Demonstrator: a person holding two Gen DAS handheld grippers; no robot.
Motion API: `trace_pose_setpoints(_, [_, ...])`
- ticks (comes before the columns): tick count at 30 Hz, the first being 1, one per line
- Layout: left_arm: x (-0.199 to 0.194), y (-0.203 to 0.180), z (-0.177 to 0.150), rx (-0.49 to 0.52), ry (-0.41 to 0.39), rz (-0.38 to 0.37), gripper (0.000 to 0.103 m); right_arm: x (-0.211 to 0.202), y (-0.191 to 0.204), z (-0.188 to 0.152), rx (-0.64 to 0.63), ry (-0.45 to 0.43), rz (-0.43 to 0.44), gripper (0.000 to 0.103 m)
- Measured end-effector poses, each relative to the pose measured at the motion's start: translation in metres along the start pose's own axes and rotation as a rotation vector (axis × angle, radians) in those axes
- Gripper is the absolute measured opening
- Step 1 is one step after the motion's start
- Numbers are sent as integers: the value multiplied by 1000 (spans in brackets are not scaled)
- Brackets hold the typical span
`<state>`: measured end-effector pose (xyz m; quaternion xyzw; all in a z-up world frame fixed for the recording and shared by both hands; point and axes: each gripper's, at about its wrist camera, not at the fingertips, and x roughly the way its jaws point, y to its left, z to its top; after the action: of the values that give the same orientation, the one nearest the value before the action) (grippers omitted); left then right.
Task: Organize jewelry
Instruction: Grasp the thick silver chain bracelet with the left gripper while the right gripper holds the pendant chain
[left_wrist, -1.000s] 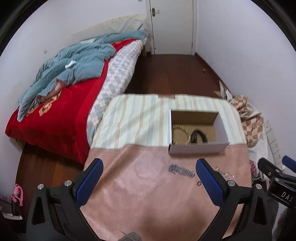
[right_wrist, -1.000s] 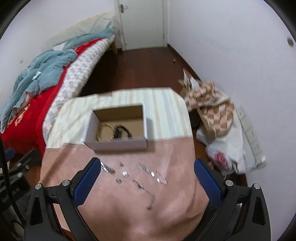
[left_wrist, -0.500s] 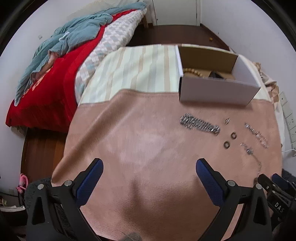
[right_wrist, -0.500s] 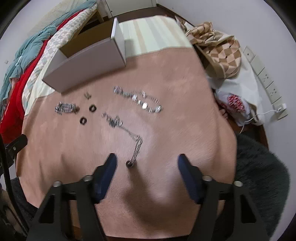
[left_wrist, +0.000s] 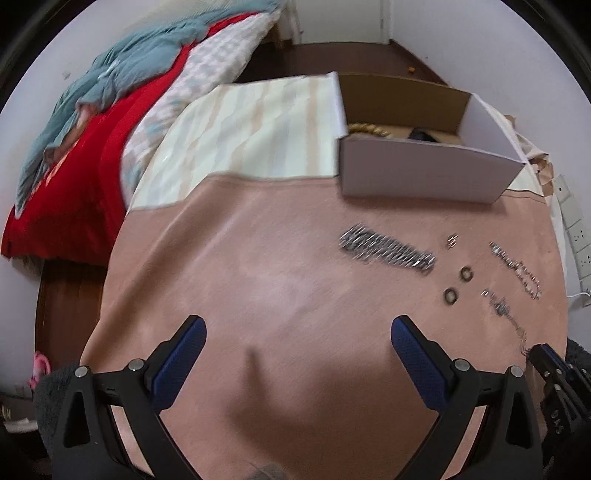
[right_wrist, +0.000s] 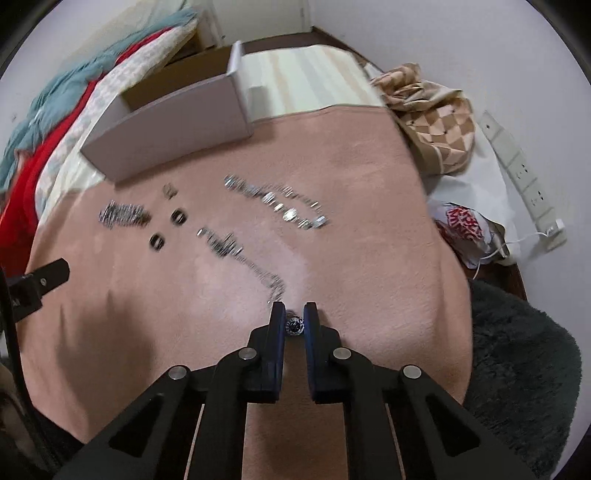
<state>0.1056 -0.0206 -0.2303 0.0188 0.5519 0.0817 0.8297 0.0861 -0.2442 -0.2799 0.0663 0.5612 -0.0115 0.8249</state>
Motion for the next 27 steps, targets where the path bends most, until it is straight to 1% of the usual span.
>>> trace_pose_setpoints(3, [9,-21,7,50,-3,-18,102,-2,-12,9,35,-17,-8,10])
trace_pose_setpoints(8, [21,-46,18,95,-6,-70,101,2,-24,20,67,-14,-15,10])
trace_pose_setpoints(9, [22,-50,20,103,-9,-76,98,3,-25,20,72,-14,-13,10])
trace_pose_setpoints(10, [24,-53,22,111,-9,-84,91,3,-26,21,75,-14,-11,10])
trace_pose_setpoints(11, [26,-57,24,119,-7,-90,88,4,-27,21,75,-13,-10,10])
trace_pose_setpoints(13, [30,-62,28,130,-1,-99,75,6,-29,21,78,-6,-8,10])
trace_pose_setpoints(14, [32,-65,29,135,1,-104,72,7,-30,22,80,-4,-7,10])
trace_pose_setpoints(16, [34,-68,31,144,3,-111,54,8,-32,22,84,1,-7,10])
trace_pose_setpoints(17, [36,-70,32,150,7,-116,49,9,-33,22,86,3,-7,10])
trace_pose_setpoints(18, [38,-72,32,155,10,-120,37,10,-34,23,88,5,-7,10])
trace_pose_setpoints(20, [37,-73,33,167,-3,-118,25,11,-34,23,88,4,-11,10])
trace_pose_setpoints(21, [36,-73,33,175,-7,-120,15,11,-34,24,90,5,-10,10])
trace_pose_setpoints(22, [36,-73,34,179,-6,-126,9,11,-34,24,90,5,-10,10])
trace_pose_setpoints(27, [30,-68,35,172,-27,-144,9,9,-32,25,81,0,-7,10])
